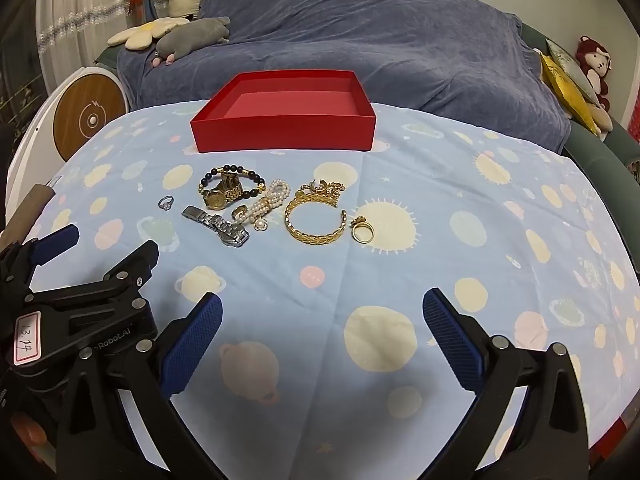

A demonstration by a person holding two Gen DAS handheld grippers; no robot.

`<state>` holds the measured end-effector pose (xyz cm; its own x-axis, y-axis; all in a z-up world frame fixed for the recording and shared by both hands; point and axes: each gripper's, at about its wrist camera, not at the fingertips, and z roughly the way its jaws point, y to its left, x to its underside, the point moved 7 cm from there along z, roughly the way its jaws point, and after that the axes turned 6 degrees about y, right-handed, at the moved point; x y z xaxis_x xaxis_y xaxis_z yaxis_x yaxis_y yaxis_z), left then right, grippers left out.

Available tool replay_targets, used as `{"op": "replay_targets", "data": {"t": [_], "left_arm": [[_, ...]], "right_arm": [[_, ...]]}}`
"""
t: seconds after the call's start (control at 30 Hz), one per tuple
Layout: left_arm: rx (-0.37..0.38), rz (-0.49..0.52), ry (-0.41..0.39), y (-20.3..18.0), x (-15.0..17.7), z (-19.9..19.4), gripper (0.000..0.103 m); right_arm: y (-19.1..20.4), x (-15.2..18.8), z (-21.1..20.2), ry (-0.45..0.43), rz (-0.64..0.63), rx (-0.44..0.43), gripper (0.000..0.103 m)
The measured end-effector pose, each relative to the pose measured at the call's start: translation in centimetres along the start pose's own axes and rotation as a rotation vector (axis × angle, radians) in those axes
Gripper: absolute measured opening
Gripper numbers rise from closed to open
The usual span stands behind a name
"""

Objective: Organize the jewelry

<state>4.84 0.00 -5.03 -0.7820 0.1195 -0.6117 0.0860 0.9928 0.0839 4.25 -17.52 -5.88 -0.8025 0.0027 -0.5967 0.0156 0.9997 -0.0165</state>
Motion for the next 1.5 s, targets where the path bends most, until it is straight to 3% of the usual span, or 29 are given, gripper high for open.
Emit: {"op": "replay_targets", "data": {"t": [0.63,0.9,1.23,1.5], "left_arm": [[0.014,-0.022,-0.009,0.0,0.02,0.09,0.096],[0.071,-0.064,-0.017,-0.18,-0.16,-0.18,0.096],[0.047,-0.046,0.02,0.0,0.12,0.17,0.096],[0.04,-0.036,-0.032,-0.08,-0.08,-0.06,0.096]], "right_arm": [[0.01,0.01,0.04,-0.001,-0.001,0.001,0.098],[0.02,0.03,0.02,-0.002,-0.002,0.001,0.098],[0.03,0.04,0.04,-0.002,0.0,0.0,0.098],[0.01,0.06,0.05,-0.001,-0.001,0.0,0.098]]}}
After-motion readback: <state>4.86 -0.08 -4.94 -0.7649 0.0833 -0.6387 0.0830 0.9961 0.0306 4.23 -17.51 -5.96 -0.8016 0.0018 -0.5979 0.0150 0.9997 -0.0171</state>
